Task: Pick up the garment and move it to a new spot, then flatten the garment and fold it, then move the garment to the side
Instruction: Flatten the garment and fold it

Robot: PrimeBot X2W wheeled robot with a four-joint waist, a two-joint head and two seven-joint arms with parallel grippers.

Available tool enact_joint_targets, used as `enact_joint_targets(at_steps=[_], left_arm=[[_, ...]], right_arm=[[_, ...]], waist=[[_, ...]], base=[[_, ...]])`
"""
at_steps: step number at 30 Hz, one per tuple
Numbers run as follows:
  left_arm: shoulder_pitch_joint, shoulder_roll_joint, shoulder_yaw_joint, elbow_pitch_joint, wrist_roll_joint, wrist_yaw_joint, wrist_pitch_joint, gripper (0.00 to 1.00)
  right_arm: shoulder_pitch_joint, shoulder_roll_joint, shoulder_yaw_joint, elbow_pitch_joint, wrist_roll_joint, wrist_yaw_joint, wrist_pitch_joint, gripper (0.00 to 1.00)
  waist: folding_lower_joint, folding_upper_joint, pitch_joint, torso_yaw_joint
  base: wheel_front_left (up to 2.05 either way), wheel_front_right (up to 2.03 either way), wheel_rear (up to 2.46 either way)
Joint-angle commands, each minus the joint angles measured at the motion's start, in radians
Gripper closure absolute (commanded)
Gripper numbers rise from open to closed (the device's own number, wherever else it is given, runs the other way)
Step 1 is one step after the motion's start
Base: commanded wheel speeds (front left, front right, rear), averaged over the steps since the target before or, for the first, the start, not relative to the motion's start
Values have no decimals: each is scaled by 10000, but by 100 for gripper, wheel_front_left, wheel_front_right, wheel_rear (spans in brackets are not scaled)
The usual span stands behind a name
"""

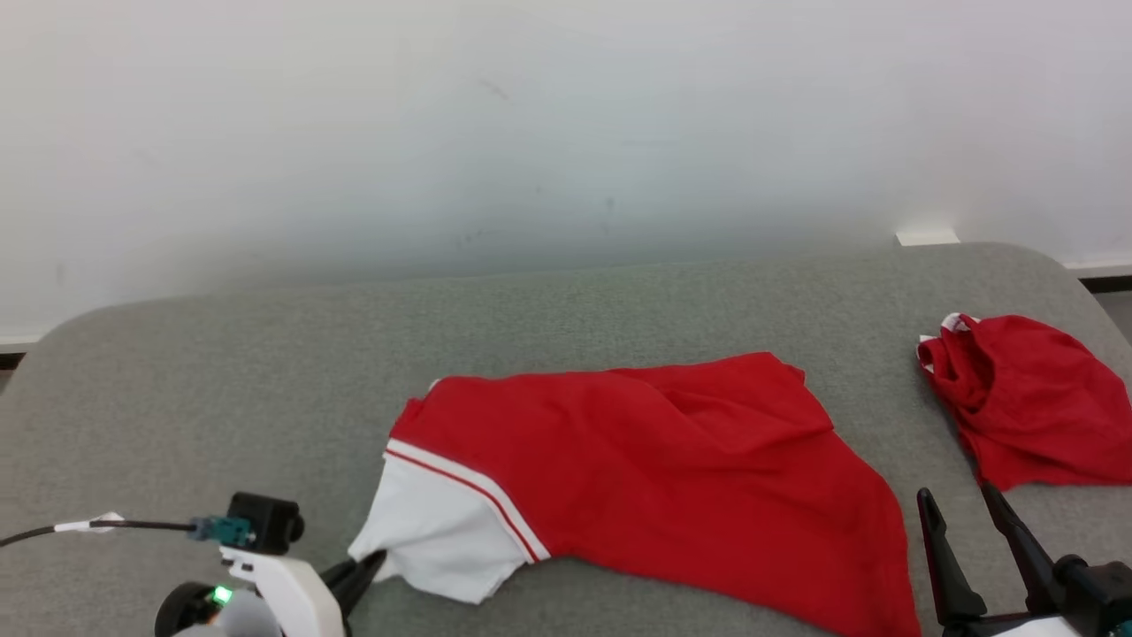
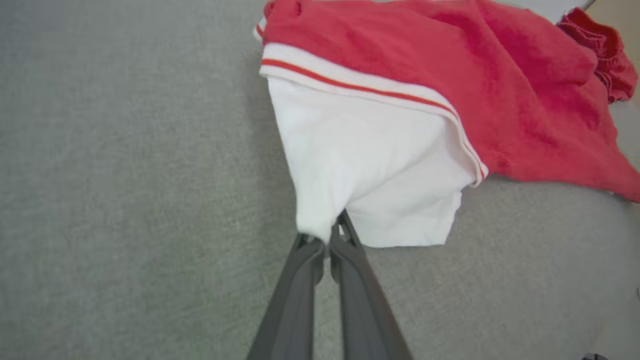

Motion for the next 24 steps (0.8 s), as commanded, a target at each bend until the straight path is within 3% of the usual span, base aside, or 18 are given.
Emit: enact_joint_targets(at_steps=[1, 7, 14, 19, 22, 24], left_arm=[[487, 297, 41, -585, -314, 198, 411, 100], [1776, 1294, 50, -3284, -1021, 1312, 1719, 100], [2945, 2066, 280, -5716, -1521, 2785, 2200, 100], [3533, 2046, 497, -6227, -1955, 3281, 1964, 100], [3664, 1867, 523, -5812, -1967, 3288, 1741, 100], [3597, 1655, 469, -5324, -1789, 3265, 1522, 73]], right_arm=[[244, -93, -125, 0, -42, -25, 2, 0], [435, -117, -459, -95, -149, -25, 2, 0], [482, -286, -857, -258, -226, -25, 19, 0], [561, -266, -1085, -358, -291, -25, 112, 0], [596, -119, -1005, -373, -319, -25, 173, 0], [570, -61, -930, -368, -332, -25, 212, 0]], waist=[[0, -1, -234, 326], [0, -1, -325, 729], [0, -1, -309, 904], [0, -1, -300, 849], [0, -1, -296, 795], [0, -1, -270, 762]], base=[[0, 0, 0], [0, 0, 0], [0, 0, 0], [0, 0, 0], [0, 0, 0], [0, 0, 0]])
